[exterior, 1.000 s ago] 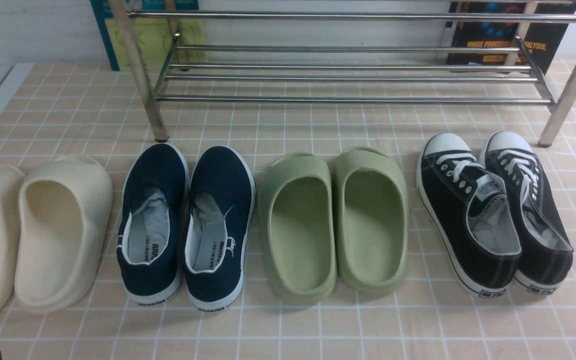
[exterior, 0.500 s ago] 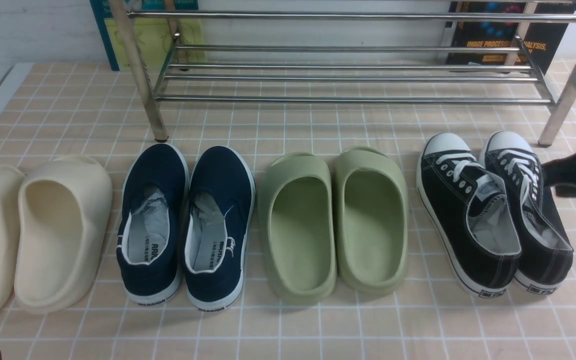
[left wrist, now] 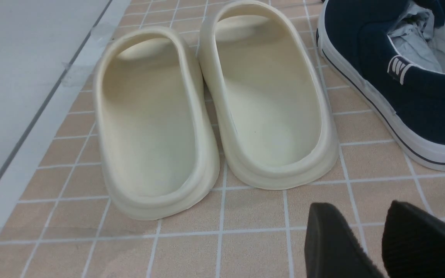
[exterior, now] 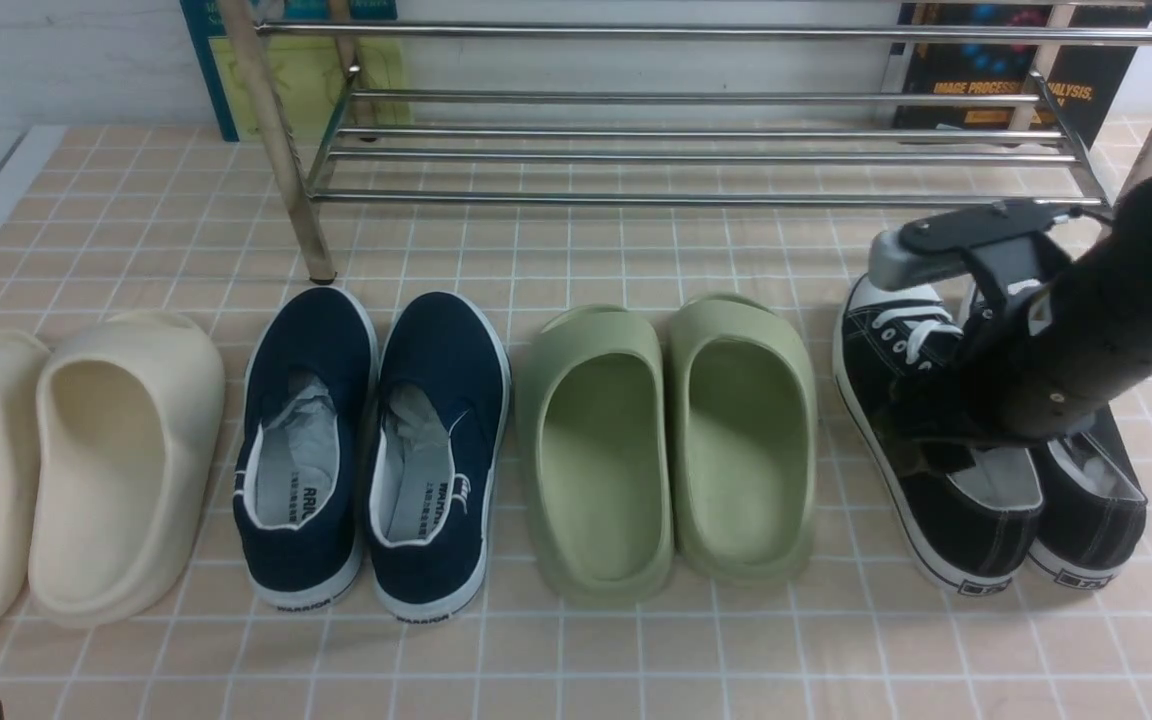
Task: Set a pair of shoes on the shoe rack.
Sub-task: Use the right arm to grab the shoe closest to it, then use the right arm to put a shoe into the shoe rack
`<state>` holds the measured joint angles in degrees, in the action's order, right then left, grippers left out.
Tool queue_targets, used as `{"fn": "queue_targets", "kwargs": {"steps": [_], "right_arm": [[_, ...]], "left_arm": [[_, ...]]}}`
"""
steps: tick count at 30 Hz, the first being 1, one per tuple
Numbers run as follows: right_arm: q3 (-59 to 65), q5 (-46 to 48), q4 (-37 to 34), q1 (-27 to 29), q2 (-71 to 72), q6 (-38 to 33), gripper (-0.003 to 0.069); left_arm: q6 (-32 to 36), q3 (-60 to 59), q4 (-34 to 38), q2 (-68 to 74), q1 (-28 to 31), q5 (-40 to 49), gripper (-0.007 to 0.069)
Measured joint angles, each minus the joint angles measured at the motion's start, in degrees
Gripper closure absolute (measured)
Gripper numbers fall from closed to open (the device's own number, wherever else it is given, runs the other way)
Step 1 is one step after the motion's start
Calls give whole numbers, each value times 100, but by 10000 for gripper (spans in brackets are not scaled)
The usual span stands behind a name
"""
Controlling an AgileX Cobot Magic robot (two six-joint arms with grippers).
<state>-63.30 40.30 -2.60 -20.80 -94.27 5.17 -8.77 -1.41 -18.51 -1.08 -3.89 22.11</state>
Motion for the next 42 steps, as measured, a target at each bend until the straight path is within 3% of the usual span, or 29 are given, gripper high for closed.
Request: {"fn": "queue_targets", "kwargs": {"steps": [7,10,13,17,28,42], "right_arm": [[-63,-199,498,0,-613,723,265],[-63,-436,574,0,-772,890,375],[-81,-509,584,0,-778,889,535],[-81,-469,558,0,-591,889,661],[-699,109,527,0,273,810,664],[-4297,498,593,312,-2447,451,663]], "left_arm": [[0,0,0,0,0,0,385],[0,0,0,0,0,0,385],[0,0,0,0,0,0,385],[0,0,0,0,0,0,385],[0,0,0,0,0,0,385],[0,0,0,0,0,0,385]]}}
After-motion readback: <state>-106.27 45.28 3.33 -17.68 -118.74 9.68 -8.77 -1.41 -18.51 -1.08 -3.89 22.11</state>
